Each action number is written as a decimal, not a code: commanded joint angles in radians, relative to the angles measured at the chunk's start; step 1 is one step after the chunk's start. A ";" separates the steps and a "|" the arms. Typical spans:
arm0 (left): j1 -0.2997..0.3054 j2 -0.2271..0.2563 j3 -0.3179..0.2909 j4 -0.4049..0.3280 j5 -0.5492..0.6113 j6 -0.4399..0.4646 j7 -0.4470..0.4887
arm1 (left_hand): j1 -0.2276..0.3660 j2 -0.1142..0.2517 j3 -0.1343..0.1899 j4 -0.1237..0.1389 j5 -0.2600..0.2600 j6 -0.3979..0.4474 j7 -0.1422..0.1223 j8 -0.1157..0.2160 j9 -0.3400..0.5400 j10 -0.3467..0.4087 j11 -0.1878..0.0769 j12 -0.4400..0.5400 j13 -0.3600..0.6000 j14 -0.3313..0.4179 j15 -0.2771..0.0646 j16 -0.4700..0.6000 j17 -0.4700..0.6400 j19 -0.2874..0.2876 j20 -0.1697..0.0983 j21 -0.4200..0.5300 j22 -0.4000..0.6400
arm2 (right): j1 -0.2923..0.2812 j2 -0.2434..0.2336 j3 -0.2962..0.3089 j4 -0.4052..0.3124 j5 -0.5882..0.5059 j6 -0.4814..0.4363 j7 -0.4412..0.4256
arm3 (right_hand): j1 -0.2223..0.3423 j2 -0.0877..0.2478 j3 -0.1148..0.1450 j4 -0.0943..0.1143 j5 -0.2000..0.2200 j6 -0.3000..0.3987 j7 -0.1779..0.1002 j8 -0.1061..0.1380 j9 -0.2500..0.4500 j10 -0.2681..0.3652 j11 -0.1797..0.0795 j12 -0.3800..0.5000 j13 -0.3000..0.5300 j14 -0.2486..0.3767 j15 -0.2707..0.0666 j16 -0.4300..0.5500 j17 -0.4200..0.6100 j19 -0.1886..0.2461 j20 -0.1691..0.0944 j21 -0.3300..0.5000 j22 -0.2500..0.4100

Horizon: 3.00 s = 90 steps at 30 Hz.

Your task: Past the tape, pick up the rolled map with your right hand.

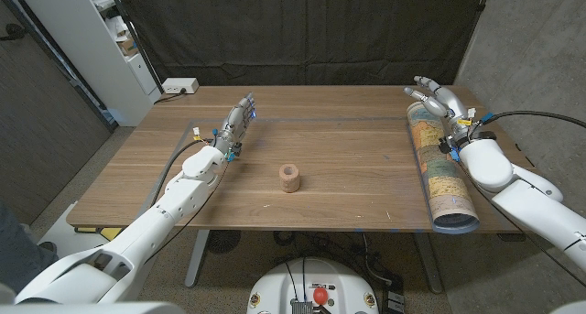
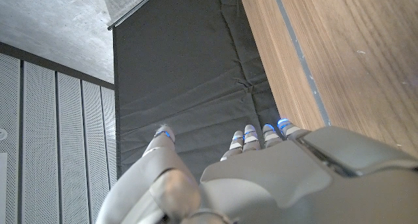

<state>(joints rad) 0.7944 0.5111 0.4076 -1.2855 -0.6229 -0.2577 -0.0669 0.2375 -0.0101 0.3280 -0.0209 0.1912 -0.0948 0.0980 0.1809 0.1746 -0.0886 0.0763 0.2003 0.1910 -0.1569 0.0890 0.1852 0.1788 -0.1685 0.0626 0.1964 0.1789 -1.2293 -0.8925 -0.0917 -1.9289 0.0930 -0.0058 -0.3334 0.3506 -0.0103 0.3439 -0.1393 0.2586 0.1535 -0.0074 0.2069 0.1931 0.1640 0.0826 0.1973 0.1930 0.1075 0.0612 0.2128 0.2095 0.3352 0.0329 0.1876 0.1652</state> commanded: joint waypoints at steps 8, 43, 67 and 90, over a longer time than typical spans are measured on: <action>-0.011 -0.005 -0.001 0.029 -0.009 -0.010 -0.024 | -0.003 0.010 0.000 -0.003 0.000 0.002 -0.002 0.007 0.004 -0.004 -0.006 0.008 0.001 -0.008 -0.002 0.003 0.004 -0.026 0.006 0.000 0.003 | -0.033 -0.010 0.021 -0.083 -0.009 -0.151 -0.021 | 0.000 -0.016 -0.009 0.000 0.002 -0.003 -0.004 -0.005 0.004 -0.009 0.000 0.000 0.005 0.007 0.025 -0.002 0.002 0.000 0.022 -0.003 0.005; -0.015 -0.010 -0.003 0.052 -0.015 -0.028 -0.043 | -0.006 0.013 -0.001 -0.007 -0.001 0.003 -0.005 0.007 0.004 -0.009 -0.005 0.007 0.001 -0.017 -0.002 0.001 0.005 -0.033 0.013 -0.001 0.003 | 0.000 -0.041 -0.028 -0.168 -0.055 -0.412 -0.058 | -0.019 -0.056 -0.036 0.006 0.011 -0.036 -0.044 -0.016 0.005 -0.066 -0.021 -0.007 0.009 -0.045 0.078 -0.012 0.004 -0.105 0.179 -0.008 0.009; -0.019 -0.012 -0.002 0.059 -0.013 -0.028 -0.043 | -0.007 0.015 -0.003 -0.010 -0.002 0.002 -0.006 0.007 0.004 -0.011 -0.005 0.007 0.001 -0.018 -0.002 0.002 0.005 -0.035 0.022 0.000 0.003 | 0.043 -0.072 -0.079 -0.202 -0.073 -0.559 -0.076 | -0.009 -0.084 -0.047 -0.003 0.033 -0.094 -0.043 -0.025 0.005 -0.101 -0.009 -0.011 0.009 -0.063 0.091 -0.014 0.002 -0.117 0.181 -0.004 0.009; -0.021 -0.016 0.000 0.066 -0.015 -0.028 -0.047 | -0.009 0.017 -0.004 -0.012 -0.003 0.002 -0.003 0.007 0.005 -0.013 0.003 0.006 0.001 -0.024 0.008 0.001 0.005 -0.040 0.023 -0.001 0.004 | 0.046 -0.098 -0.085 -0.231 -0.055 -0.648 -0.084 | -0.015 -0.116 -0.066 -0.004 0.054 -0.102 -0.051 -0.019 0.005 -0.135 -0.010 -0.015 0.010 -0.077 0.097 -0.014 0.003 -0.139 0.182 -0.006 0.010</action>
<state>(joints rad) 0.7738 0.4949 0.4071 -1.2180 -0.6377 -0.2859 -0.1139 0.2282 -0.0008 0.3207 -0.0280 0.1912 -0.0948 0.0980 0.1809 0.1745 -0.0977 0.0785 0.2003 0.1911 -0.1677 0.0898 0.1852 0.1789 -0.1720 0.0810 0.1964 0.1789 -1.1893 -0.9785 -0.1708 -2.1426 0.0263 -0.6013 -0.4173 0.3348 -0.1183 0.2815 -0.1405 0.3042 0.0570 -0.0535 0.1810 0.1929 0.0369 0.0698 0.1816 0.1976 0.0389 0.1534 0.1999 0.2093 0.2039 0.2090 0.1778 0.1699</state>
